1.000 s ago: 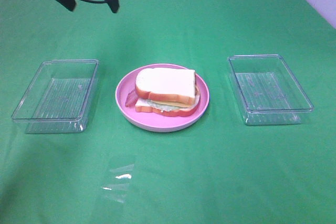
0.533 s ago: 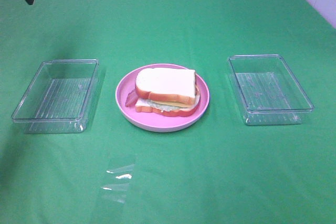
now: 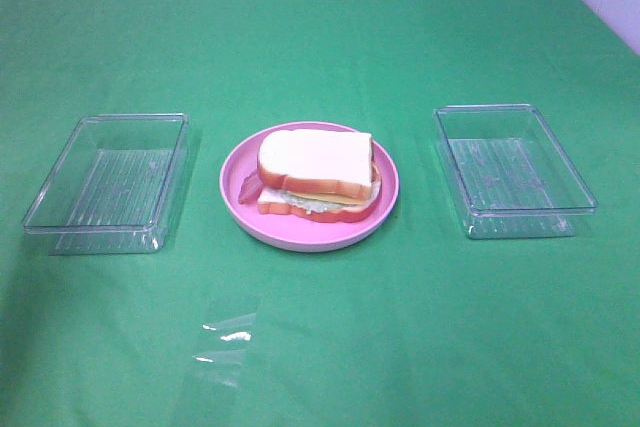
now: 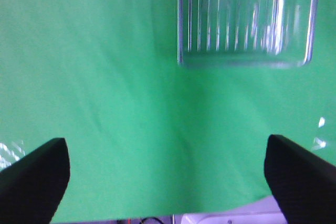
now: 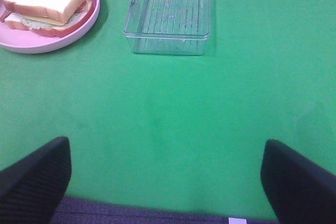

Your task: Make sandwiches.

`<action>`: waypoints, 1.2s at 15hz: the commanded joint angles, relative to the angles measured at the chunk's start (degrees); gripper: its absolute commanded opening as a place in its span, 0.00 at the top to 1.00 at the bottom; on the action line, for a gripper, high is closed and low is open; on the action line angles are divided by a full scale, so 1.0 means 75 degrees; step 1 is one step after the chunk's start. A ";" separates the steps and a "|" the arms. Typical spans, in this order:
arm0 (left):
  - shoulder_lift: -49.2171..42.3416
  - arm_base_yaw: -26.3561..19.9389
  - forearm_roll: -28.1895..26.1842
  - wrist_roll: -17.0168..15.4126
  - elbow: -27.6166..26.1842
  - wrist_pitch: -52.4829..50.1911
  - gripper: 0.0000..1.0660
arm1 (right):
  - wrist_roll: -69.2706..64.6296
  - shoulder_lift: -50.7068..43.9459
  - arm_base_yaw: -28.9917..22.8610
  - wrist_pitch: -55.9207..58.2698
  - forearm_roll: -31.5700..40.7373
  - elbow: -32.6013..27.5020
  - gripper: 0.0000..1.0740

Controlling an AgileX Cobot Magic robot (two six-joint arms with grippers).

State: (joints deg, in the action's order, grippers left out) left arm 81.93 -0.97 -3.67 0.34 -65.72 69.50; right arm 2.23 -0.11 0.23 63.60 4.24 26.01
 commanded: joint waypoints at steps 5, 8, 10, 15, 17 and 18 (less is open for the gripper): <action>-0.5134 0.0008 0.0145 0.0413 0.3056 -0.0451 0.14 | -0.0023 -0.0237 -0.0008 -0.0023 0.0015 -0.0008 0.13; -0.7578 0.0008 0.0153 0.0443 0.3751 -0.0833 0.14 | -0.0023 -0.0237 -0.0008 -0.0023 0.0015 -0.0008 0.13; -0.8625 0.0008 0.0138 0.0435 0.4034 -0.1253 0.14 | -0.0023 -0.0237 -0.0008 -0.0023 0.0015 -0.0008 0.13; -1.0382 0.0008 0.0099 0.0428 0.4645 -0.2078 0.14 | -0.0023 -0.0237 -0.0008 -0.0023 0.0015 -0.0008 0.13; -1.1115 0.0008 0.0145 0.0244 0.4629 -0.1971 0.14 | -0.0023 -0.0237 -0.0008 -0.0023 0.0015 -0.0008 0.13; -1.1077 0.0008 0.0145 0.0229 0.4614 -0.1856 0.14 | -0.0023 -0.0237 -0.0008 -0.0023 0.0015 -0.0008 0.13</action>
State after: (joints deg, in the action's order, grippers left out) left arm -0.23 -0.97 -2.41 2.69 -31.00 55.18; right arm 2.23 -0.11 0.23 63.60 4.41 26.01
